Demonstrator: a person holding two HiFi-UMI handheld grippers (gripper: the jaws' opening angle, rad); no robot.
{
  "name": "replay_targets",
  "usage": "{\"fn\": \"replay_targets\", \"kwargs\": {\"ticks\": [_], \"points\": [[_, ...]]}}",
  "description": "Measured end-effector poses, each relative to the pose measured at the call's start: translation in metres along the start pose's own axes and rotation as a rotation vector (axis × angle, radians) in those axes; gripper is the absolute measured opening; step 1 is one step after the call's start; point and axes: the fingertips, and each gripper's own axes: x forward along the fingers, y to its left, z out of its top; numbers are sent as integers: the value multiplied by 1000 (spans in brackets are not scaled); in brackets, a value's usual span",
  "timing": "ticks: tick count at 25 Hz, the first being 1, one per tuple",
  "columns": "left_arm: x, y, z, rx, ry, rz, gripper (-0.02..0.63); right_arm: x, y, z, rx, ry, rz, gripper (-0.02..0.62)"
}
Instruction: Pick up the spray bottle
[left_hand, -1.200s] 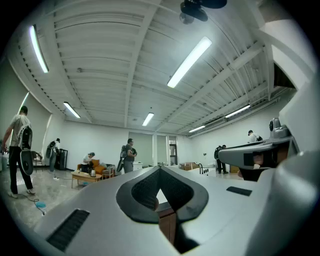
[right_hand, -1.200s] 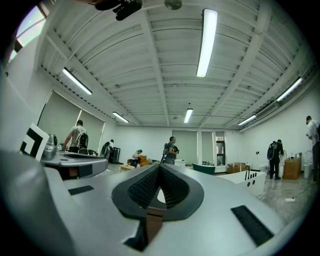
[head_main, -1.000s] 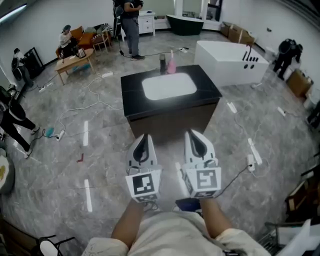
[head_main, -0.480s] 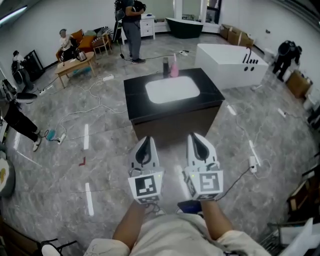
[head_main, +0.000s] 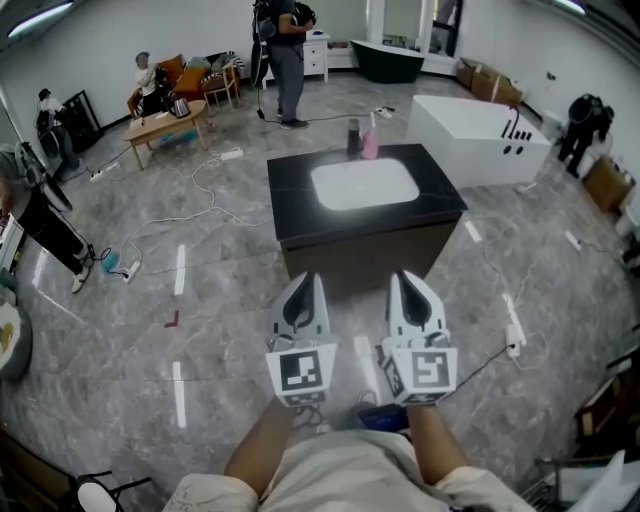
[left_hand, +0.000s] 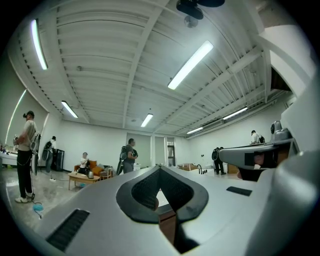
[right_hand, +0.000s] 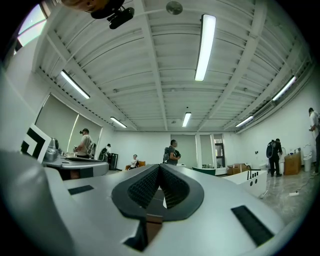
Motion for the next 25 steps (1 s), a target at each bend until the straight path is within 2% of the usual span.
{"fn": "replay_targets", "kwargs": {"ticks": [6, 9, 13, 18, 25], "points": [[34, -2, 1, -3, -31, 20, 2, 30, -21, -6, 1, -11, 0, 5], [61, -12, 0, -21, -33, 28, 2, 48, -46, -9, 0, 11, -17, 5], [101, -23, 0, -22, -28, 19, 2, 77, -78, -14, 20, -11, -5, 5], [146, -38, -6, -24, -30, 42, 2, 108, -124, -27, 21, 25, -34, 5], [201, -58, -7, -11, -24, 66, 2, 145, -168, -34, 34, 40, -1, 5]]}}
